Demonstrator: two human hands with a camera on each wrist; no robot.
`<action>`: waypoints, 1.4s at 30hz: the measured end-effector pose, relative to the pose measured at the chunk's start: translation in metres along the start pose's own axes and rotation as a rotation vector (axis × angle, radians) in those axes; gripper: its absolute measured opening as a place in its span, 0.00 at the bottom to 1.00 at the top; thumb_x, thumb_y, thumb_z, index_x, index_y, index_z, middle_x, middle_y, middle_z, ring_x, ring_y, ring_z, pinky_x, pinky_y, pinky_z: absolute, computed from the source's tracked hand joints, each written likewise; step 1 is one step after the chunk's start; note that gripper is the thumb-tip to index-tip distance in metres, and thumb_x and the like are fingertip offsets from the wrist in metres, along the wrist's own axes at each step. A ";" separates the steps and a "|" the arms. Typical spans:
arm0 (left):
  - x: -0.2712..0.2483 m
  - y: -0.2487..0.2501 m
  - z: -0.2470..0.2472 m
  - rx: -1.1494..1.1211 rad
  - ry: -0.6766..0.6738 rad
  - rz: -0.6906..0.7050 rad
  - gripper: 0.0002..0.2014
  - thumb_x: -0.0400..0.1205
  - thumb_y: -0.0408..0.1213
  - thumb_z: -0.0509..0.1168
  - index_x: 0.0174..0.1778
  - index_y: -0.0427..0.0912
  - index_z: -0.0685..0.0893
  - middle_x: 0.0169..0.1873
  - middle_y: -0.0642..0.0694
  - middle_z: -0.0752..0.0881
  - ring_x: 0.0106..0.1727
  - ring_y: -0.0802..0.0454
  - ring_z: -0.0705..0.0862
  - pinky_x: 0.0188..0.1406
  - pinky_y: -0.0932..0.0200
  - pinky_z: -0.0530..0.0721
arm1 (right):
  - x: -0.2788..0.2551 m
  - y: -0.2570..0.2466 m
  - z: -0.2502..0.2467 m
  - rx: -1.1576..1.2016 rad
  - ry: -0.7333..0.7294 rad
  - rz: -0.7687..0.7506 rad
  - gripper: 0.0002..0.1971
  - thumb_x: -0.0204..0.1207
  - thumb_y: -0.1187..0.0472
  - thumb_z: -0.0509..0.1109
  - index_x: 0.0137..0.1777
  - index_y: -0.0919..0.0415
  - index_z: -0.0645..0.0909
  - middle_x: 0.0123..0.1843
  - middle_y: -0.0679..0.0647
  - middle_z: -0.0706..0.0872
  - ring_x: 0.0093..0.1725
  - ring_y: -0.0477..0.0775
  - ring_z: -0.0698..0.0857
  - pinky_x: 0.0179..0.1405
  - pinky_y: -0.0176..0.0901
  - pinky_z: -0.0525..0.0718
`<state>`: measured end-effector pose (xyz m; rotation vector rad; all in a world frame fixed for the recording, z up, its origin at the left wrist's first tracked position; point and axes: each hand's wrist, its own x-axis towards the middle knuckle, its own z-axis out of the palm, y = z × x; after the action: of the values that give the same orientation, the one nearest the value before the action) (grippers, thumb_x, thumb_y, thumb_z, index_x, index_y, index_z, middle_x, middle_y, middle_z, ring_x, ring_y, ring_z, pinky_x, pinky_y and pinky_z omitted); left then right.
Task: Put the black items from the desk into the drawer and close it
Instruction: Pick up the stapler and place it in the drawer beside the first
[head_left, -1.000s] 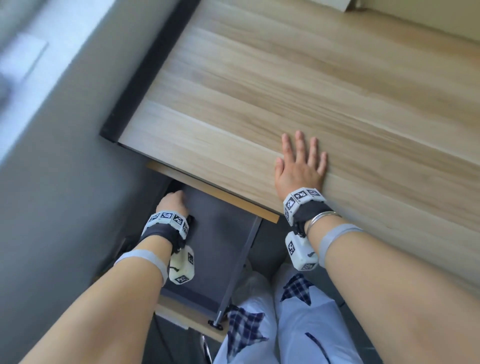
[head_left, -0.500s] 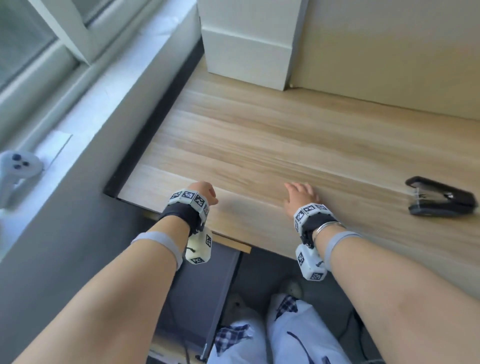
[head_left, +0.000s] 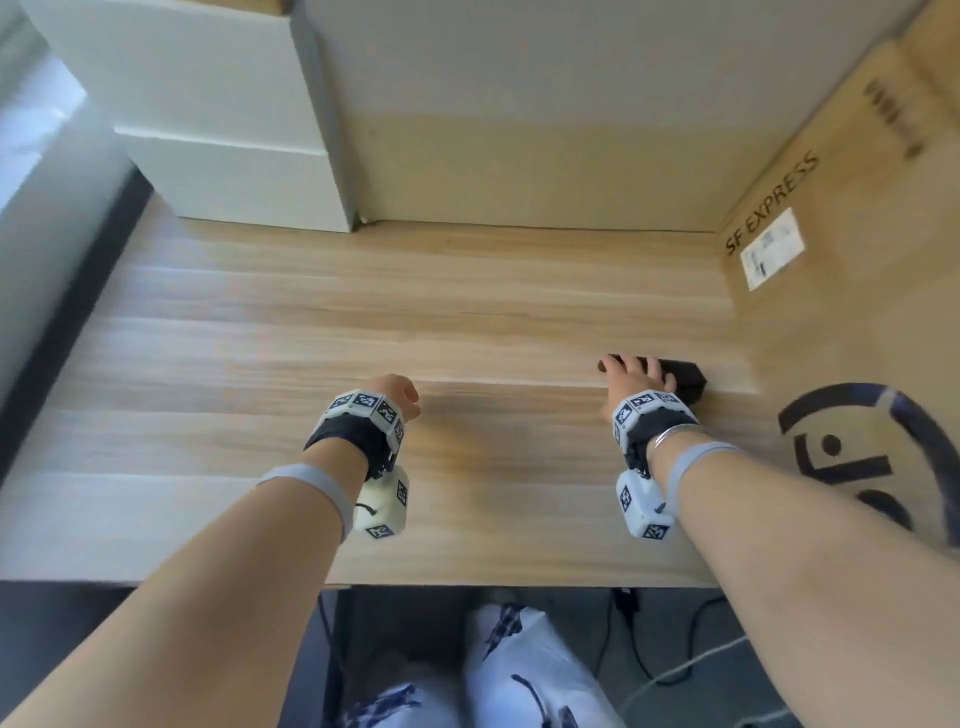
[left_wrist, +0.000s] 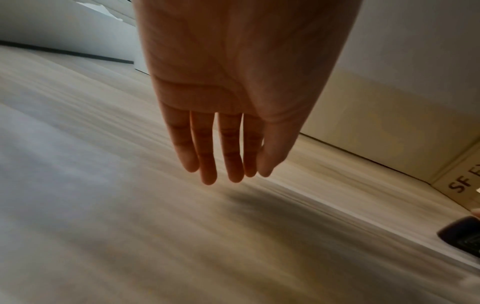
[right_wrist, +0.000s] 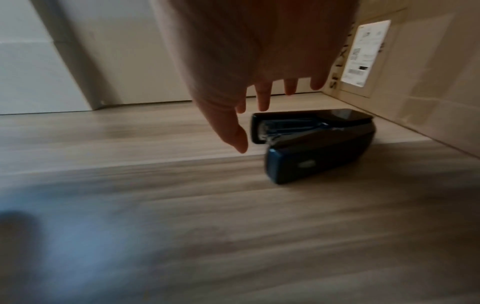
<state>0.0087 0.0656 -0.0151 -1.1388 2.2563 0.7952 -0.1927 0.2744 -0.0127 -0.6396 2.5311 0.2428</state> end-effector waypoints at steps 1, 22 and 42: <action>0.004 0.009 0.001 0.001 -0.007 0.010 0.17 0.81 0.35 0.61 0.66 0.38 0.82 0.66 0.39 0.84 0.66 0.41 0.82 0.64 0.52 0.80 | 0.006 0.010 0.000 0.011 -0.014 0.018 0.40 0.76 0.66 0.66 0.83 0.46 0.50 0.87 0.51 0.50 0.86 0.64 0.44 0.83 0.66 0.48; 0.025 0.076 0.023 -0.173 -0.106 0.122 0.18 0.82 0.37 0.63 0.68 0.40 0.80 0.65 0.41 0.85 0.63 0.42 0.85 0.56 0.57 0.81 | 0.043 0.002 -0.012 0.232 -0.025 -0.274 0.43 0.63 0.43 0.76 0.78 0.48 0.63 0.70 0.59 0.80 0.68 0.63 0.79 0.67 0.50 0.80; -0.015 0.034 0.024 -0.653 0.058 0.075 0.32 0.73 0.34 0.72 0.73 0.38 0.69 0.52 0.43 0.81 0.53 0.44 0.82 0.50 0.55 0.79 | -0.018 -0.136 0.005 0.961 -0.409 -0.265 0.23 0.67 0.40 0.75 0.55 0.54 0.79 0.64 0.59 0.86 0.62 0.61 0.85 0.62 0.58 0.85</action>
<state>-0.0074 0.1069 -0.0131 -1.3611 2.1472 1.6232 -0.1106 0.1640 -0.0136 -0.4441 1.8259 -0.8066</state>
